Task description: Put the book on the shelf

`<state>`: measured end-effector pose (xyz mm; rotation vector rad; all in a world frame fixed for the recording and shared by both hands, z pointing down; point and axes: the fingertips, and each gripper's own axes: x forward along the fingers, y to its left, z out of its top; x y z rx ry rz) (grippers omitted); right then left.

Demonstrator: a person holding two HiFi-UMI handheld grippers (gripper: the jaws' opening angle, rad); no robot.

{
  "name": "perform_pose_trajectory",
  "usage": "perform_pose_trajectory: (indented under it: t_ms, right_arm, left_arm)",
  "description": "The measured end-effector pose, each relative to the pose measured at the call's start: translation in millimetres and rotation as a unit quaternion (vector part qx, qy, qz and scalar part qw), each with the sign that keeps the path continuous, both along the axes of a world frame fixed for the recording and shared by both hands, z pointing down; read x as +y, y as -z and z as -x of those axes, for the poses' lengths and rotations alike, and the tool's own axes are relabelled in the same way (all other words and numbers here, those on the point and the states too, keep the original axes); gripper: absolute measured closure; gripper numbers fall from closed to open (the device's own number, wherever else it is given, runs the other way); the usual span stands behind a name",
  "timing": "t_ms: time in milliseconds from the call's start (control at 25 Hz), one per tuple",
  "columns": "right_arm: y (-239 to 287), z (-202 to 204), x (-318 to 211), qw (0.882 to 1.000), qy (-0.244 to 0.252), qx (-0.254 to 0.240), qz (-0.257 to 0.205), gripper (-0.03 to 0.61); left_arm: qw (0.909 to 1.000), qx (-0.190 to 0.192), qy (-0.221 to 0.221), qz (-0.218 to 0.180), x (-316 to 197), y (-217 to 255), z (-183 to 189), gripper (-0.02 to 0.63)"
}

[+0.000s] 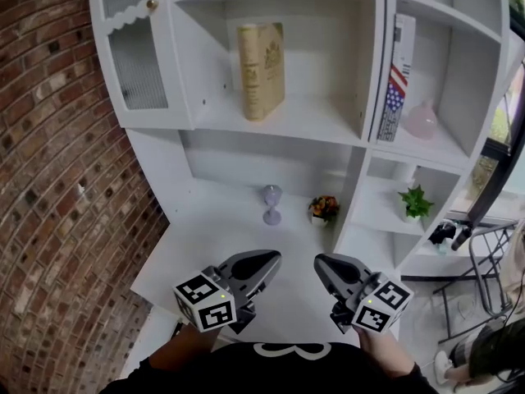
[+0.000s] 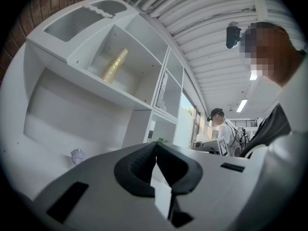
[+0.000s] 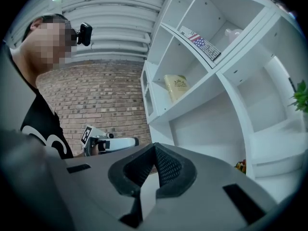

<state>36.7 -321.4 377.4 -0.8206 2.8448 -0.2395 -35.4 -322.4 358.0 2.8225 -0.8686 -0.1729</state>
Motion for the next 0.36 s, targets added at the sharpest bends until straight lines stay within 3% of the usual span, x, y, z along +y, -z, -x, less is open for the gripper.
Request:
perform_pose_trajectory:
  t_ms: [360]
  right_arm:
    - [-8,3,-14,1.0,-0.001,0.02,-0.013,0.569]
  left_arm:
    - [0.9999,0.002,0.01,0.007,-13,-11,14,0.611]
